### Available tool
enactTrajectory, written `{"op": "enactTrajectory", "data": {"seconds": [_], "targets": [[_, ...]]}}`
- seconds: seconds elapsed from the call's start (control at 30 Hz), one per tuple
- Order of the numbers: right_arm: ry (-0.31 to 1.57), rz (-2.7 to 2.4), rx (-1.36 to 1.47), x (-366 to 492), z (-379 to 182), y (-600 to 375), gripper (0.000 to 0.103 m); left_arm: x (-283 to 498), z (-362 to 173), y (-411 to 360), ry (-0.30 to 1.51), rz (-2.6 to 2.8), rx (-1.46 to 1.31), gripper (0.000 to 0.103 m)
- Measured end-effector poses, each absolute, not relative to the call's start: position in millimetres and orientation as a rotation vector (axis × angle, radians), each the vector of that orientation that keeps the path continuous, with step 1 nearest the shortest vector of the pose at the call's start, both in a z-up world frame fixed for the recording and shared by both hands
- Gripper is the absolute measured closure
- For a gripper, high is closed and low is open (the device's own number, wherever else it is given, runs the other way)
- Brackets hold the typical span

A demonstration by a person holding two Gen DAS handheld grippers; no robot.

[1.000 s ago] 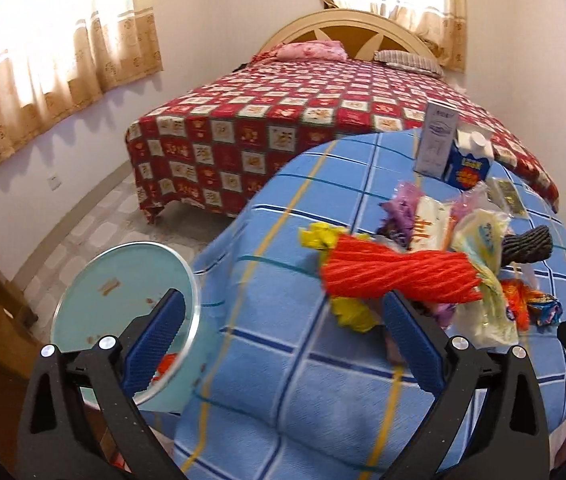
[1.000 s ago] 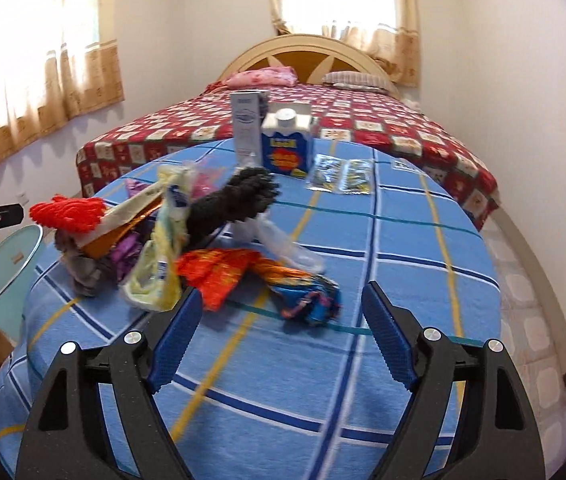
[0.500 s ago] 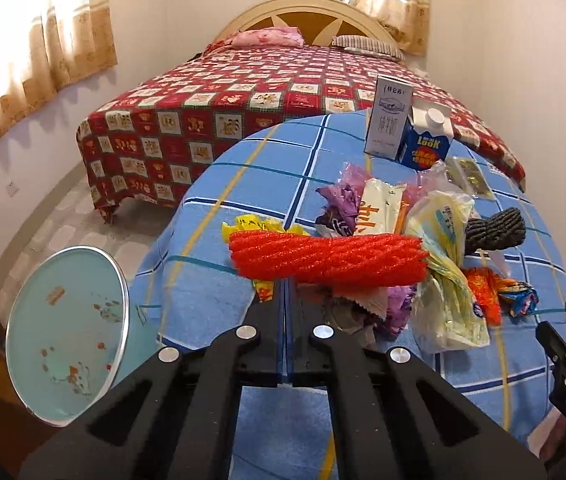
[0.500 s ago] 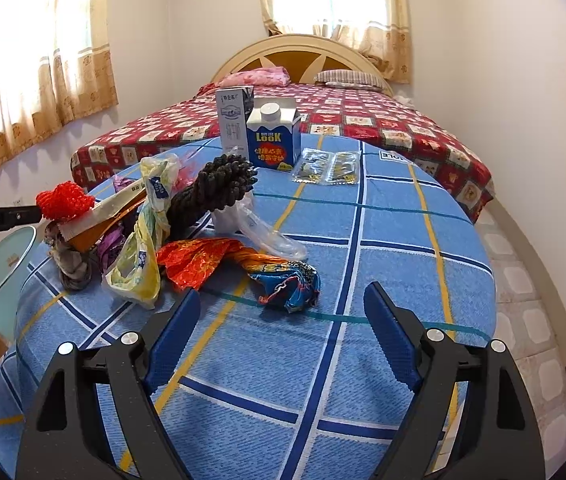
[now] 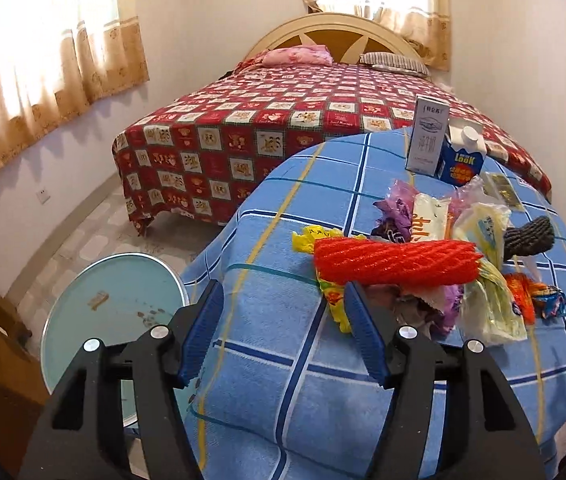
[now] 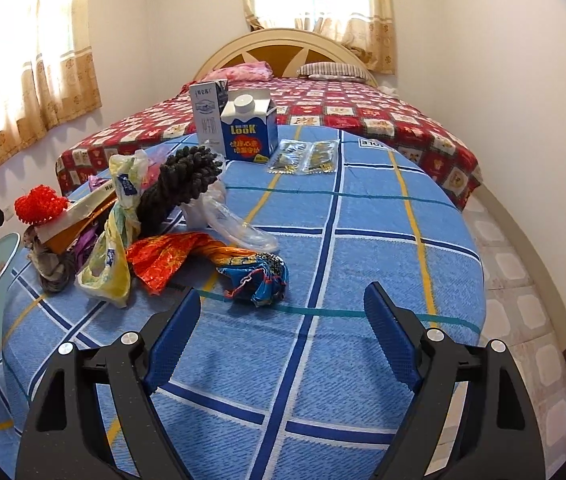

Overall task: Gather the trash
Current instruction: 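Close the left tool on the grey striped cloth among the trash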

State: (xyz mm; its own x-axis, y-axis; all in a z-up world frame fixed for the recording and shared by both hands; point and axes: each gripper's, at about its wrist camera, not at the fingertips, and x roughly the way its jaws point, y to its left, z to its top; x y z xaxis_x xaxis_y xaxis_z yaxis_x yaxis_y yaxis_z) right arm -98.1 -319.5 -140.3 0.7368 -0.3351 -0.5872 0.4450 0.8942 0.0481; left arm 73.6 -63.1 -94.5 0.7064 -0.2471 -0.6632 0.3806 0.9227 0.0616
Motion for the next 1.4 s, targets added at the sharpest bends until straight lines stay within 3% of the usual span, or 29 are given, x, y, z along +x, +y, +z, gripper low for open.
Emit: {"op": "enactTrajectory", "data": {"seconds": [0.27, 0.43, 0.77, 1.17, 1.4], "targets": [[0.615, -0.430, 0.194, -98, -144, -318, 0.020, 69, -114, -81, 0.756, -0.390, 0.206, 0.039], [0.607, -0.432, 0.195, -99, -143, -319, 0.020, 75, -105, -82, 0.725, -0.387, 0.181, 0.019], [0.603, -0.429, 0.189, -101, -143, -318, 0.020, 73, -114, -156, 0.762, -0.445, 0.267, 0.019], [0.608, -0.423, 0.221, -101, -149, -324, 0.020, 62, -99, -80, 0.687, -0.398, 0.270, 0.019], [0.615, -0.421, 0.187, -99, -148, -314, 0.020, 90, -99, -85, 0.694, -0.399, 0.243, 0.019]]}}
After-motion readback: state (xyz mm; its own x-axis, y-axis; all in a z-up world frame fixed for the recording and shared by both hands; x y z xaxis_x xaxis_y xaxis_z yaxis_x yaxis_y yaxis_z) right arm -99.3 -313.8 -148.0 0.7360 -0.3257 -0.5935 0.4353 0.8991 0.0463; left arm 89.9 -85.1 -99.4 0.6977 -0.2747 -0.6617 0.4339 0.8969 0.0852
